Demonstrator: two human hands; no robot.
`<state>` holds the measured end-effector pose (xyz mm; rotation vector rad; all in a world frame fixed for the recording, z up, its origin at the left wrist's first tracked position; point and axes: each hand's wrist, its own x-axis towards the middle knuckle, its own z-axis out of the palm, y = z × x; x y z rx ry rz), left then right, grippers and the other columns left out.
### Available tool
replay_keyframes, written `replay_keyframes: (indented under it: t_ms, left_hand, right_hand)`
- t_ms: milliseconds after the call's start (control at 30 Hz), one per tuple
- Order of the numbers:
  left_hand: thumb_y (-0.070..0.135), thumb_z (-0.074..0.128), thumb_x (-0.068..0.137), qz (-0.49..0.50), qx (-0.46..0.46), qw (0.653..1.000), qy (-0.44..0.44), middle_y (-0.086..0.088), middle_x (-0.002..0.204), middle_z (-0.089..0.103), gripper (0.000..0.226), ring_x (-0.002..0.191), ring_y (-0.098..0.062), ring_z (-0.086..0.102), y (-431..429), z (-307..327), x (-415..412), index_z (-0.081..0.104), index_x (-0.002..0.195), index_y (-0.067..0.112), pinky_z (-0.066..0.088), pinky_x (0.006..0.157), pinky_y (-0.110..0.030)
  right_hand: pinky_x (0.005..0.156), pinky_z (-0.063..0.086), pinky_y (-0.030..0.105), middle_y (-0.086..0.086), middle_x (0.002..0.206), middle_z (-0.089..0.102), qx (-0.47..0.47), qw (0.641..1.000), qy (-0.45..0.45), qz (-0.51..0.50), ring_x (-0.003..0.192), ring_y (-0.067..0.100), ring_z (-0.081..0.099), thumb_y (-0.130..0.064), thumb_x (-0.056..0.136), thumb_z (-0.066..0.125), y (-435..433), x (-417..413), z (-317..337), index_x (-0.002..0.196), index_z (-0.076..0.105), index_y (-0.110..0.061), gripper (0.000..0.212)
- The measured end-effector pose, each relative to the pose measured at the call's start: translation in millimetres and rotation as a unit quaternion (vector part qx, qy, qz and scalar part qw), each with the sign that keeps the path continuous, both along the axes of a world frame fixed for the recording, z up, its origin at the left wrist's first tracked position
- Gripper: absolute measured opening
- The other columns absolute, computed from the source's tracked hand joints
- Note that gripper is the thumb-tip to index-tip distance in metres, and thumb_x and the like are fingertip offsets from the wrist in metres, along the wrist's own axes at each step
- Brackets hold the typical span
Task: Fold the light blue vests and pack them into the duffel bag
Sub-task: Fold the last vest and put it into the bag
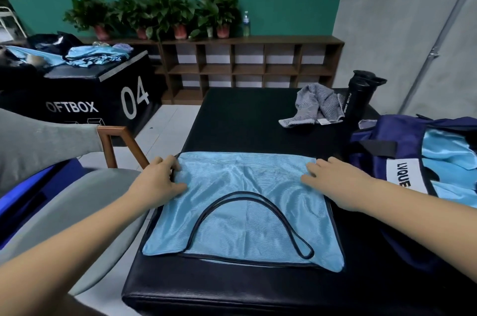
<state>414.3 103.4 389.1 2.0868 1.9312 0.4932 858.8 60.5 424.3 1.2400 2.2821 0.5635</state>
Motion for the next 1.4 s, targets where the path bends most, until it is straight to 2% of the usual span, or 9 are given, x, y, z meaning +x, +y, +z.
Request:
replay_keyframes:
  t_ms: [67,167,367,533,633,800,900,1067,1400]
  left_hand:
    - [0.042,0.088,0.077,0.005,-0.038,0.999,0.038,0.004,0.106,0.051,0.051,0.081,-0.016,0.064,-1.0,3.0,0.9,0.051,0.110,0.032,0.056,0.075,-0.036]
    - [0.038,0.086,0.079,-0.004,-0.057,0.996,0.069,0.002,0.093,0.063,0.045,0.075,-0.014,0.062,4.7,6.7,6.0,0.053,0.106,0.026,0.049,0.062,-0.030]
    - [0.033,0.083,0.076,0.004,-0.058,0.995,0.083,0.005,0.087,0.065,0.034,0.077,-0.013,0.061,31.4,9.7,11.8,0.057,0.097,0.027,0.050,0.063,-0.033]
    - [0.027,0.075,0.084,0.009,-0.025,0.995,0.098,0.002,0.091,0.065,0.027,0.081,-0.019,0.063,68.2,6.9,21.6,0.055,0.102,0.028,0.048,0.061,-0.033]
    - [0.025,0.070,0.088,0.002,0.022,0.994,0.107,-0.001,0.102,0.061,0.021,0.089,-0.025,0.061,94.1,1.3,34.1,0.055,0.104,0.029,0.048,0.072,-0.037]
    - [0.029,0.069,0.091,-0.006,0.081,0.984,0.160,-0.002,0.113,0.047,0.018,0.108,-0.031,0.050,135.0,-6.6,70.6,0.060,0.105,0.032,0.037,0.092,-0.047]
    - [0.030,0.067,0.094,-0.023,0.099,0.980,0.174,-0.004,0.116,0.046,0.017,0.113,-0.032,0.050,150.5,-10.1,105.4,0.062,0.110,0.031,0.037,0.094,-0.047]
    - [0.029,0.065,0.094,-0.064,0.126,0.974,0.179,-0.001,0.120,0.048,0.018,0.115,-0.029,0.048,159.0,-11.6,167.7,0.064,0.112,0.033,0.037,0.093,-0.046]
    - [0.024,0.072,0.090,-0.149,0.115,0.977,0.100,0.004,0.129,0.046,0.039,0.115,-0.024,0.046,108.1,11.9,175.5,0.063,0.127,0.035,0.031,0.096,-0.040]
  right_hand:
    - [0.088,0.041,0.040,0.005,0.131,0.052,0.011,0.999,0.015,0.048,0.112,0.028,0.055,-0.008,0.092,0.064,-3.9,7.2,-5.9,0.145,0.048,-0.024,0.057]
    - [0.067,0.046,0.038,0.001,0.091,0.062,0.078,0.991,0.023,0.109,0.078,0.026,0.061,-0.011,0.066,0.086,-0.4,18.4,-9.0,0.107,0.070,-0.023,0.046]
    - [0.067,0.047,0.036,-0.004,0.079,0.059,0.071,0.985,0.057,0.143,0.075,0.024,0.059,-0.016,0.068,0.080,-5.6,13.6,-12.5,0.097,0.071,-0.025,0.031]
    - [0.075,0.049,0.038,-0.006,0.080,0.056,0.018,0.985,0.110,0.130,0.080,0.023,0.056,-0.038,0.080,0.058,-27.3,-8.7,-7.1,0.096,0.065,-0.029,0.020]
    - [0.075,0.049,0.037,-0.007,0.078,0.054,-0.021,0.980,0.163,0.116,0.080,0.021,0.056,-0.040,0.080,0.047,-48.4,-29.9,-1.8,0.090,0.059,-0.030,0.019]
    - [0.088,0.048,0.041,-0.002,0.095,0.057,-0.126,0.964,0.218,0.088,0.095,0.027,0.056,-0.040,0.090,0.048,-83.2,-65.6,-0.9,0.098,0.053,-0.027,0.015]
    - [0.091,0.048,0.041,-0.002,0.099,0.057,-0.138,0.949,0.270,0.088,0.095,0.025,0.056,-0.040,0.096,0.047,-99.6,-80.0,-11.1,0.102,0.051,-0.025,0.016]
    - [0.075,0.044,0.024,-0.014,0.087,0.053,-0.069,0.940,0.310,0.125,0.078,0.009,0.053,-0.049,0.091,0.056,-121.6,-91.4,-32.8,0.092,0.052,-0.032,0.018]
    - [0.092,0.044,0.034,-0.010,0.109,0.045,-0.129,0.927,0.347,0.059,0.100,0.016,0.044,-0.051,0.095,0.046,-139.4,-56.9,-21.6,0.119,0.055,-0.028,0.034]
